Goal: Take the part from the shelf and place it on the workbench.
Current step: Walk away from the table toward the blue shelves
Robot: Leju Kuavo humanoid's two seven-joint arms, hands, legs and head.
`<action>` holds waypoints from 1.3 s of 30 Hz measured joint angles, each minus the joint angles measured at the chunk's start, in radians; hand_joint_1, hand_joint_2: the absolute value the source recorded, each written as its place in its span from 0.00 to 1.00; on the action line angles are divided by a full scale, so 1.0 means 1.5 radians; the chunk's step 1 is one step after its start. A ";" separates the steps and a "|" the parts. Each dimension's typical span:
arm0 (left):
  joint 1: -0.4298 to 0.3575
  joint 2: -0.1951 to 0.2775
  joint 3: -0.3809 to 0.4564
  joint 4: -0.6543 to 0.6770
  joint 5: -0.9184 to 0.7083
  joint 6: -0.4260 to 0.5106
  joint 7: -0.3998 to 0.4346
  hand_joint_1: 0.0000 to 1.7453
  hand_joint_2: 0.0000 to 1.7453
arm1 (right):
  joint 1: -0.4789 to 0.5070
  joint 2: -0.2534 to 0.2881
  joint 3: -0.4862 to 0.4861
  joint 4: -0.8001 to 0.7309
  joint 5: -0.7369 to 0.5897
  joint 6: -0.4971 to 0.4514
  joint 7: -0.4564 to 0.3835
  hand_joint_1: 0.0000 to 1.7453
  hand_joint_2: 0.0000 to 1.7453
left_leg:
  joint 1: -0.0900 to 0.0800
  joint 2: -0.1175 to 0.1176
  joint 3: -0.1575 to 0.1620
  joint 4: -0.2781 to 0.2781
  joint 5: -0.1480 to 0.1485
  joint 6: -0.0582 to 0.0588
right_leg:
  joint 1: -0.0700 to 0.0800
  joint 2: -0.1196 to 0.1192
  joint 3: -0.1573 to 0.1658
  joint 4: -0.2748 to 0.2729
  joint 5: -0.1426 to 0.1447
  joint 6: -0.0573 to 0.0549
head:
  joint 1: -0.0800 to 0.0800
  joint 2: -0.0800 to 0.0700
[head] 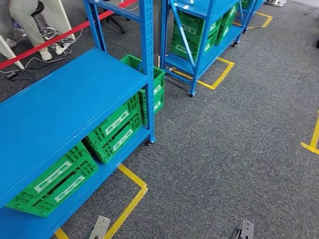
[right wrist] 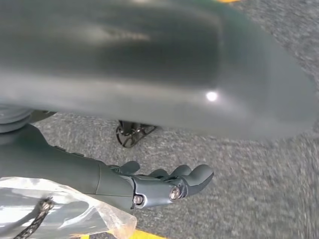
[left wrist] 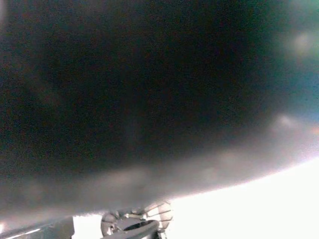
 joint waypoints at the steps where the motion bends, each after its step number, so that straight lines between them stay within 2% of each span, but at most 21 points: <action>1: -0.001 0.000 0.000 0.000 0.000 0.000 0.000 0.00 0.00 | 0.002 0.000 0.000 0.000 0.000 0.000 0.000 0.00 0.00 | -0.001 -0.009 0.000 0.000 0.000 0.002 | 0.000 0.007 -0.024 0.047 -0.018 0.000 | 0.001 0.000; 3: 0.000 0.000 0.000 0.000 0.000 0.000 0.000 0.00 0.00 | 0.004 0.000 0.000 0.000 0.000 0.000 0.001 0.00 0.00 | -0.003 -0.029 0.000 0.001 0.000 0.002 | 0.001 0.011 -0.052 0.093 -0.021 -0.002 | 0.002 0.000; 5: 0.001 0.000 0.000 0.000 0.000 0.000 0.000 0.00 0.00 | 0.004 0.000 0.001 0.000 -0.001 -0.001 0.001 0.00 0.00 | -0.004 -0.050 0.002 0.001 0.000 0.002 | 0.000 0.018 -0.033 0.035 0.026 -0.006 | 0.002 0.000; 7: 0.001 -0.001 -0.001 0.000 0.000 0.000 0.000 0.00 0.00 | 0.003 0.000 0.003 0.000 -0.001 -0.001 0.001 0.00 0.00 | -0.004 -0.067 0.002 0.003 0.000 -0.001 | -0.002 0.049 0.004 -0.053 0.066 -0.011 | 0.002 0.000; 9: 0.000 -0.001 -0.001 0.000 0.000 0.000 0.000 0.00 0.00 | 0.003 0.000 0.005 0.000 -0.003 -0.002 0.001 0.00 0.00 | -0.002 -0.082 -0.003 0.005 0.002 -0.009 | -0.002 0.067 0.024 -0.091 0.073 -0.014 | 0.002 0.000; 11: 0.002 -0.001 -0.001 0.000 0.000 0.000 0.000 0.00 0.00 | 0.002 0.000 0.008 0.000 -0.005 -0.003 0.002 0.00 0.00 | 0.000 -0.094 -0.008 0.005 0.004 -0.019 | -0.001 0.055 0.028 -0.094 0.073 -0.018 | 0.002 0.000; 13: 0.004 0.000 -0.001 0.000 0.000 0.000 0.000 0.00 0.00 | 0.001 0.000 0.011 0.000 -0.006 -0.003 0.002 0.00 0.00 | -0.001 -0.069 -0.016 0.023 -0.010 -0.025 | -0.002 0.039 0.031 -0.099 0.076 -0.026 | -0.001 0.000; 15: 0.003 0.000 -0.001 0.001 0.000 0.000 0.000 0.00 0.00 | 0.002 0.000 0.012 0.000 -0.007 -0.004 0.001 0.00 0.00 | -0.003 -0.026 -0.047 0.092 -0.050 -0.030 | -0.001 0.019 0.032 -0.101 0.076 -0.032 | -0.004 0.000; 17: 0.002 0.000 -0.001 0.001 0.000 0.001 0.000 0.00 0.00 | 0.004 0.000 0.012 0.000 -0.010 -0.004 0.002 0.00 0.00 | -0.001 -0.010 -0.084 0.173 -0.084 -0.034 | 0.001 -0.003 0.033 -0.101 0.074 -0.035 | -0.005 0.000; 18: 0.002 0.000 -0.001 0.001 0.000 0.001 0.000 0.00 0.00 | 0.004 0.000 0.012 0.000 -0.011 -0.004 0.002 0.00 0.00 | 0.000 -0.009 -0.091 0.190 -0.086 -0.035 | 0.002 -0.013 0.033 -0.101 0.073 -0.036 | -0.005 0.000; 20: 0.004 0.000 -0.001 0.001 0.001 0.001 0.000 0.00 0.00 | 0.004 0.000 0.014 0.000 -0.014 -0.004 0.002 0.00 0.00 | 0.000 -0.004 -0.070 0.155 -0.056 -0.034 | 0.003 -0.031 0.035 -0.101 0.071 -0.035 | -0.006 0.000; 22: 0.003 0.001 -0.001 0.001 0.001 0.002 0.000 0.00 0.00 | 0.004 0.000 0.016 0.000 -0.017 -0.004 0.002 0.00 0.00 | -0.004 0.022 -0.024 0.070 -0.017 -0.028 | 0.005 -0.048 0.038 -0.099 0.067 -0.031 | -0.006 0.000; 24: 0.000 0.001 -0.002 0.001 0.001 0.002 -0.001 0.00 0.00 | 0.004 0.000 0.018 0.000 -0.020 -0.004 0.002 0.00 0.00 | -0.009 0.044 0.002 0.017 -0.008 -0.019 | 0.010 -0.063 0.040 -0.097 0.063 -0.026 | -0.005 0.000; 26: 0.001 0.001 -0.002 0.001 0.002 0.002 -0.001 0.00 0.00 | 0.002 0.000 0.022 0.000 -0.024 -0.005 0.002 0.00 0.00 | -0.010 0.035 0.004 0.007 -0.013 -0.011 | 0.012 -0.078 0.041 -0.097 0.061 -0.020 | -0.005 0.000; 27: 0.003 0.001 -0.002 0.001 0.003 0.002 -0.001 0.00 0.00 | 0.000 0.000 0.024 0.000 -0.025 -0.005 0.002 0.00 0.00 | -0.009 0.028 0.005 0.005 -0.011 -0.007 | 0.011 -0.074 0.041 -0.095 0.057 -0.017 | -0.005 0.000; 29: 0.004 0.000 -0.002 0.001 0.004 0.002 -0.001 0.00 0.00 | -0.001 0.000 0.028 0.000 -0.027 -0.005 0.002 0.00 0.00 | -0.005 0.012 0.007 0.000 -0.008 0.000 | 0.008 -0.039 0.026 -0.060 0.033 -0.010 | -0.003 0.000; 31: 0.002 -0.001 -0.002 0.001 0.005 0.003 -0.001 0.00 0.00 | 0.002 0.000 0.029 0.000 -0.027 -0.005 0.002 0.00 0.00 | -0.003 -0.004 0.006 -0.001 -0.006 0.004 | 0.005 0.000 -0.017 0.028 -0.008 -0.007 | 0.000 0.000; 33: 0.002 -0.001 -0.002 0.001 0.005 0.003 -0.001 0.00 0.00 | 0.006 0.000 0.030 0.000 -0.027 -0.006 0.002 0.00 0.00 | -0.003 -0.024 0.007 0.000 -0.006 0.005 | 0.004 0.010 -0.055 0.098 -0.025 -0.005 | 0.000 0.000; 34: 0.003 -0.001 -0.002 0.001 0.005 0.003 -0.001 0.00 0.00 | 0.007 0.000 0.031 0.000 -0.028 -0.006 0.002 0.00 0.00 | -0.003 -0.034 0.008 0.000 -0.006 0.005 | 0.003 0.011 -0.059 0.096 -0.014 -0.004 | 0.000 0.000; 36: 0.004 -0.002 -0.002 0.001 0.005 0.003 -0.001 0.00 0.00 | 0.007 0.000 0.032 0.000 -0.029 -0.006 0.003 0.00 0.00 | -0.002 -0.053 0.009 0.001 -0.006 0.003 | -0.001 0.023 -0.031 0.025 0.036 -0.004 | 0.001 0.000; 39: 0.002 -0.003 -0.004 0.001 0.005 0.004 -0.001 0.00 0.00 | 0.007 0.000 0.033 0.000 -0.036 -0.007 0.003 0.00 0.00 | -0.002 -0.080 0.003 0.007 -0.008 -0.008 | -0.009 0.074 0.016 -0.077 0.072 -0.005 | 0.001 0.000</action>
